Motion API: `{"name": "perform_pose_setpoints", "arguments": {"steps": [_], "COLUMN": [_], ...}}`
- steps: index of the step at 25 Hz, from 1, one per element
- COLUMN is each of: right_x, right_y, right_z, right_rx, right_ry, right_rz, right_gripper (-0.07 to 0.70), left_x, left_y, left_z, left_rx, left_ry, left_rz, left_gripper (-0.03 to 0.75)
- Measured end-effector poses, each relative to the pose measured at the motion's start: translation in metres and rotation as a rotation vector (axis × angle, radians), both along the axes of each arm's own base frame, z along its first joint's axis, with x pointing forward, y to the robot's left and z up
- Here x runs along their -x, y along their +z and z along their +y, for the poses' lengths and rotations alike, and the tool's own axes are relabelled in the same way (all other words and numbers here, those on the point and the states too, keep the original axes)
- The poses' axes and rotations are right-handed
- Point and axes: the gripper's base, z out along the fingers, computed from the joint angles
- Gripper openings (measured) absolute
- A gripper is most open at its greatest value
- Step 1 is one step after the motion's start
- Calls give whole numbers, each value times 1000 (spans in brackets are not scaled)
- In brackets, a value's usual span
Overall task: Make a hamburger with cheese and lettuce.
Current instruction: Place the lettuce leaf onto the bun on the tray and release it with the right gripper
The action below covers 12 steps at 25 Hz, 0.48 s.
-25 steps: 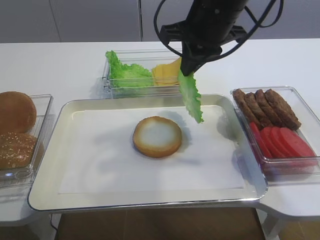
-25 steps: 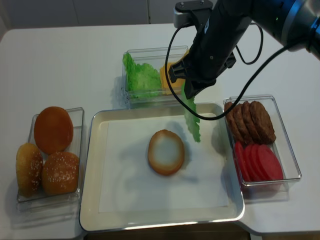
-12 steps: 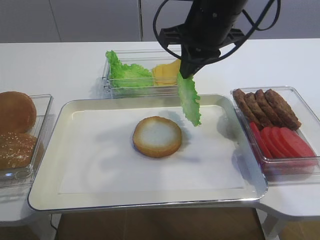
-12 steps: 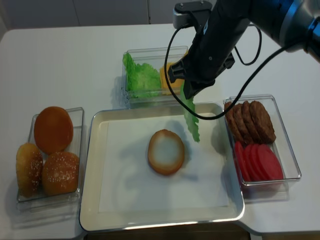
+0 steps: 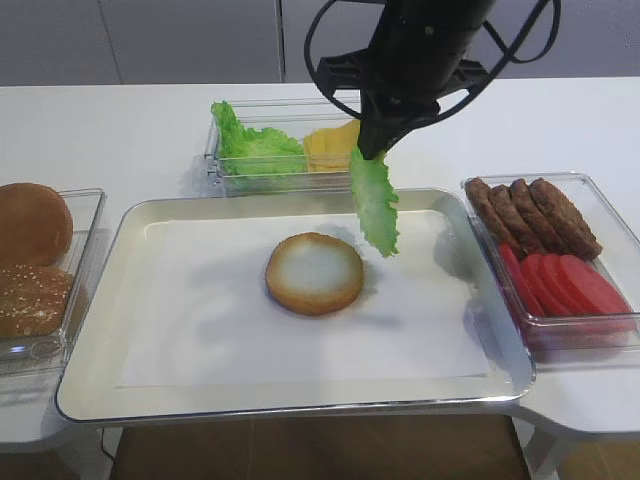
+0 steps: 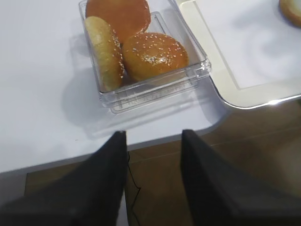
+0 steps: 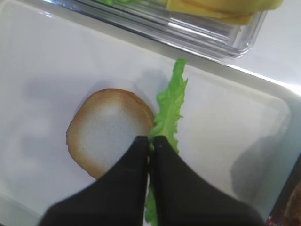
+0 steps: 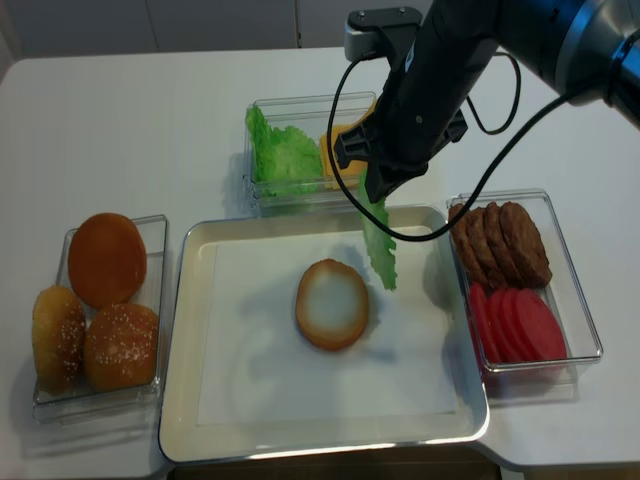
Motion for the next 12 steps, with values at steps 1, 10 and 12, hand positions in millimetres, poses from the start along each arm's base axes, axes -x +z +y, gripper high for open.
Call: {"name": "perform_pose_setpoints", "arguments": {"steps": [1,10,12], "right_x": [0,3,3], "right_y": [0,0,1], "right_z": [0,2,3], "right_rx": [0,-29,-31], "right_ry": [1,1,1], "right_rz": [4,30,31], "right_gripper": [41,41,41], "left_x": [0,0,0], "left_y": [0,0,0], "left_z": [0,0,0], "left_rx": [0,0,0], "left_ry": [0,0,0], "left_rz": [0,0,0], "left_gripper": [288,288,288]}}
